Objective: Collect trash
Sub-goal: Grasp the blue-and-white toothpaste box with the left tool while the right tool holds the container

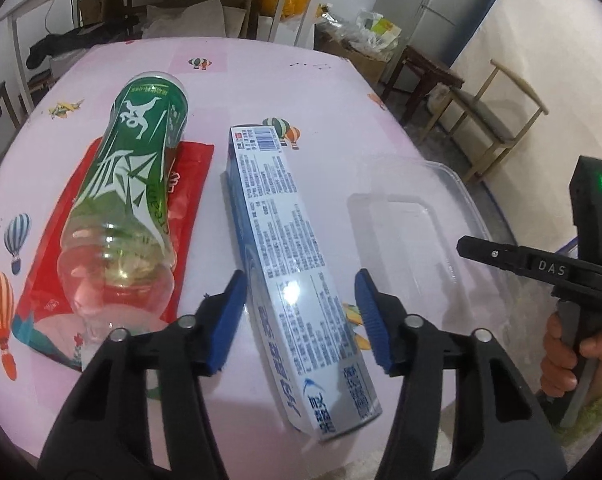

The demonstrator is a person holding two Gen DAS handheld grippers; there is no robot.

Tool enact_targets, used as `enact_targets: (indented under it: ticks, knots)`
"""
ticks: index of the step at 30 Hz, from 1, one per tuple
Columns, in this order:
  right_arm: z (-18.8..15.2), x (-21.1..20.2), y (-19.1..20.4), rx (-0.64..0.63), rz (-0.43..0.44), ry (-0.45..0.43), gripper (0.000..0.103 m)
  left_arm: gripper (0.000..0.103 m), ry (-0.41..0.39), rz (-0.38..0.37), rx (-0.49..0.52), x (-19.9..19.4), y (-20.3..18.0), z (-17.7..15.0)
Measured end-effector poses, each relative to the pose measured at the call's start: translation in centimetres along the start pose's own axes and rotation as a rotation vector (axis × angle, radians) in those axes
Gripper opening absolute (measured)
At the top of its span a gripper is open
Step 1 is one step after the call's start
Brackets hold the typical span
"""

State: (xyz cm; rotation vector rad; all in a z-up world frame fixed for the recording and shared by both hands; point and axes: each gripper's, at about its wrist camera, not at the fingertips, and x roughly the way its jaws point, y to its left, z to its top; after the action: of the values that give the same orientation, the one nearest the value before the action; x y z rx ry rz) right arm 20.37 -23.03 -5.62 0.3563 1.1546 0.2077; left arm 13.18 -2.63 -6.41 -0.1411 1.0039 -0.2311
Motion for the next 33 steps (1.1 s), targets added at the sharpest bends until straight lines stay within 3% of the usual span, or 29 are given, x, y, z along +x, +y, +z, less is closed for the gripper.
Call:
enact_targets:
  ticks: [2, 5, 10, 17, 22, 26, 33]
  knots:
    - [0.1, 0.2, -0.1, 0.005, 0.005, 0.004, 0.031, 0.041, 0.004, 0.010, 0.004, 0.2, 0.0, 0.1]
    - [0.2, 0.5, -0.2, 0.013, 0.019, 0.010, 0.014, 0.039, -0.005, 0.010, -0.002, 0.0, 0.2, 0.2]
    - [-0.1, -0.1, -0.3, -0.007, 0.028, 0.009, 0.006, 0.037, 0.001, -0.003, -0.007, -0.9, 0.1, -0.7]
    - [-0.7, -1.0, -0.5, -0.057, 0.015, 0.033, 0.006, 0.037, 0.052, -0.031, -0.027, -1.8, 0.2, -2.6]
    - [-0.8, -0.8, -0.3, -0.072, 0.012, 0.038, 0.008, 0.038, 0.061, -0.008, -0.016, -1.8, -0.2, -2.8]
    - [-0.5, -0.4, -0.5, -0.058, 0.005, 0.031, 0.019, 0.038, 0.069, -0.001, -0.020, -1.4, -0.2, -2.2]
    - [-0.4, 0.8, -0.1, -0.073, -0.043, 0.016, 0.023, 0.039, 0.067, 0.023, -0.028, -0.6, -0.2, -1.5]
